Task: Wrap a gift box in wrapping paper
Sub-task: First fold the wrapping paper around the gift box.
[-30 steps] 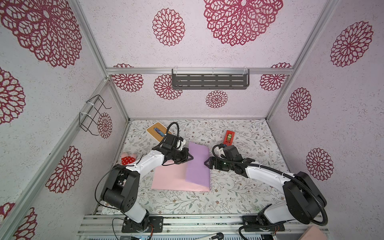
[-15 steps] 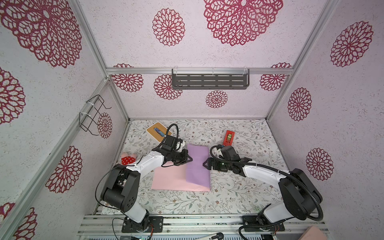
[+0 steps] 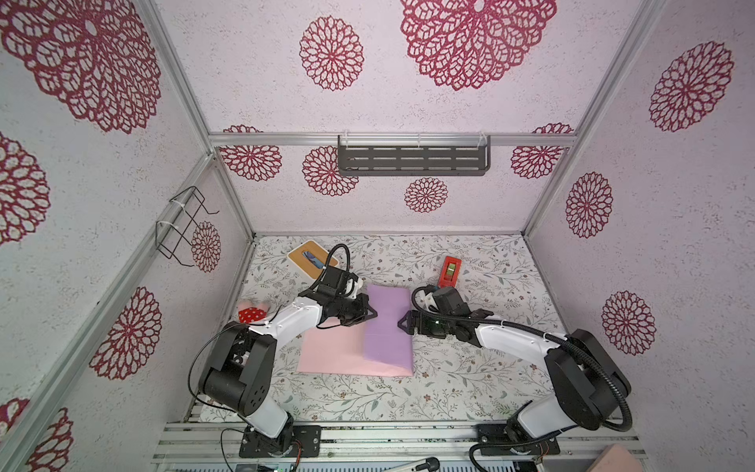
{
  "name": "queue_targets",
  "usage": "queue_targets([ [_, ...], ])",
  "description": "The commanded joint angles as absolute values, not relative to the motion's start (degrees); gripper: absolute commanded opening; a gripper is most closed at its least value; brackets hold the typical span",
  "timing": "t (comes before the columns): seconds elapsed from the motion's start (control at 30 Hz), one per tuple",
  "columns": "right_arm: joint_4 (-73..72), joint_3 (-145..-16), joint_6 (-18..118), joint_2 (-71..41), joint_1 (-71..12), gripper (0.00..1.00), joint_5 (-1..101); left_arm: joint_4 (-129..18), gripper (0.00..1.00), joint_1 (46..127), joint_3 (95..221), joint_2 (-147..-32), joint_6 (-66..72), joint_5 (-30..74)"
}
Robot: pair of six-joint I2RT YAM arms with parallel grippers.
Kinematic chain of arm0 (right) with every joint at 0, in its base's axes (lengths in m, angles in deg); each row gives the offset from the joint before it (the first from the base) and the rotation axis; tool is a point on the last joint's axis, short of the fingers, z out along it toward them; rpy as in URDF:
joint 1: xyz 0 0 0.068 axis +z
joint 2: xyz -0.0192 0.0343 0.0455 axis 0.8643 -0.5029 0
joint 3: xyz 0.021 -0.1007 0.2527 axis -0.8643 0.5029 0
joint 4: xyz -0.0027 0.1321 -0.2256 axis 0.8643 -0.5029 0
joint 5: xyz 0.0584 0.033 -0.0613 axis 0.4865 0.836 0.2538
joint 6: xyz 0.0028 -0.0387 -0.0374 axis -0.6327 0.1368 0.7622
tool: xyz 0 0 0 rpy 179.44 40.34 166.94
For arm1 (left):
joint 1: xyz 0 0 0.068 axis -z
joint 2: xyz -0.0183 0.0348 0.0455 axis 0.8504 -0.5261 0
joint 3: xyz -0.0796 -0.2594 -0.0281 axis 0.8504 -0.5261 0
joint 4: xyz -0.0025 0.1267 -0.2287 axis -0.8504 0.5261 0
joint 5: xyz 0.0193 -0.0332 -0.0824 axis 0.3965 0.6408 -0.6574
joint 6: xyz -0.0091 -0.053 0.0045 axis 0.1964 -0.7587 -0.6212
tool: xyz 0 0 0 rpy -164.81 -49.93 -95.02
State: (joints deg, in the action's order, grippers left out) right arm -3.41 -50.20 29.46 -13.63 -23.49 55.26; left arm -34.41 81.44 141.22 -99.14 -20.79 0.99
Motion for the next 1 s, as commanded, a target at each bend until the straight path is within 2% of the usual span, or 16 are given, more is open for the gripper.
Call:
queue_targets([
  [0.0,-3.3,-51.6,29.3,-14.2,-23.2,0.95,55.7,-34.9,0.00,80.7,141.7,-100.4,-19.8,1.9],
  [0.2,-3.4,-51.2,29.3,-15.1,-23.0,0.95,55.0,-34.9,0.00,80.5,141.9,-101.0,-19.9,2.4],
  [0.33,-3.7,-50.1,29.2,-15.5,-22.7,0.94,54.1,-34.5,0.06,80.5,141.7,-101.1,-19.7,3.4],
  [0.7,-2.6,-47.4,28.2,-16.0,-22.1,0.93,53.6,-32.1,0.48,80.6,140.9,-98.6,-19.9,9.9],
  [0.87,-2.0,-47.3,28.0,-16.6,-21.9,0.93,53.9,-30.6,0.75,80.8,139.5,-97.0,-20.1,12.1],
  [0.97,-1.9,-47.2,28.0,-16.6,-21.9,0.93,53.9,-30.8,0.83,81.7,139.1,-97.6,-20.4,10.0],
])
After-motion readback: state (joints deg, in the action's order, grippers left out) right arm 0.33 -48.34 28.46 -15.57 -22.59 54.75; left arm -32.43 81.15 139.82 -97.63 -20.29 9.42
